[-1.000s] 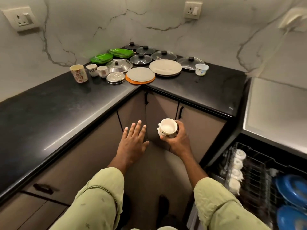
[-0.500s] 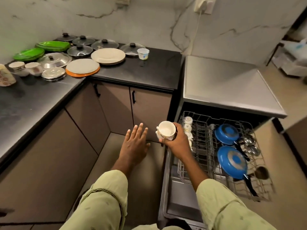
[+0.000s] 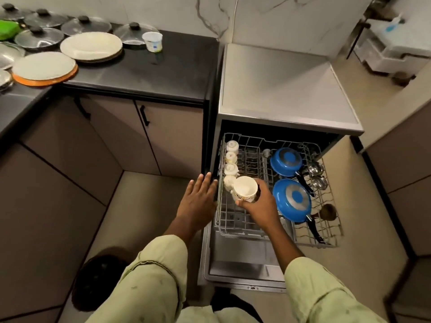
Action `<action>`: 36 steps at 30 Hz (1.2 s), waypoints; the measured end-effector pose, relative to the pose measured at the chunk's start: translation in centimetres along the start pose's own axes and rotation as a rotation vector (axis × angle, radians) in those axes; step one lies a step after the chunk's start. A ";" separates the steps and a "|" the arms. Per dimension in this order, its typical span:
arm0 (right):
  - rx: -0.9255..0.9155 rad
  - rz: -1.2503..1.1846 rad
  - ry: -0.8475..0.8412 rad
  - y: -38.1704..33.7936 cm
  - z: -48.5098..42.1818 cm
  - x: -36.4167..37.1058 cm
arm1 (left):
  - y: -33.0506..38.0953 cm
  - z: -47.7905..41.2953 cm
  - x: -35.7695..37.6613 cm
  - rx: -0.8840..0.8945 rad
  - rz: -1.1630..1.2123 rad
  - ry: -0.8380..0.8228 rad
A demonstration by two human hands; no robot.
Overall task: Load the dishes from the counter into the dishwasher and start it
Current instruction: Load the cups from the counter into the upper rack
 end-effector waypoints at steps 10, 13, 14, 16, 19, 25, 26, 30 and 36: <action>0.158 0.102 -0.116 8.7 -5.0 -0.6 | 1.1 -4.8 6.2 -0.008 -0.103 -0.233; 0.176 0.212 -0.178 11.4 -7.0 -0.1 | 1.0 -6.9 7.8 0.020 -0.136 -0.271; 0.176 0.259 -0.198 12.0 -7.4 0.1 | 0.9 -7.4 8.1 0.027 -0.147 -0.277; 0.179 0.338 -0.236 13.4 -8.5 0.8 | 0.6 -8.6 9.2 0.040 -0.160 -0.300; 0.149 0.433 -0.266 14.9 -9.7 2.3 | 0.1 -9.6 10.9 0.057 -0.180 -0.340; 0.048 0.643 -0.262 16.5 -12.3 5.5 | -1.1 -10.5 13.3 0.085 -0.188 -0.385; 0.033 0.675 -0.269 16.7 -12.7 6.0 | -1.2 -10.6 13.6 0.095 -0.194 -0.385; -0.037 0.764 -0.239 17.0 -14.2 8.0 | -1.8 -10.5 14.6 0.132 -0.203 -0.372; -0.122 0.801 -0.185 18.3 -15.3 10.5 | -1.7 -11.0 15.2 0.127 -0.174 -0.379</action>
Point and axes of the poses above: each hand's wrist, its own z-axis away from the middle knuckle, its own x-axis out of the palm, y = z × x, the point moved 3 cm from there along -z, towards the middle knuckle, and after that the axes turned 3 degrees about x, right-handed, at the moved point
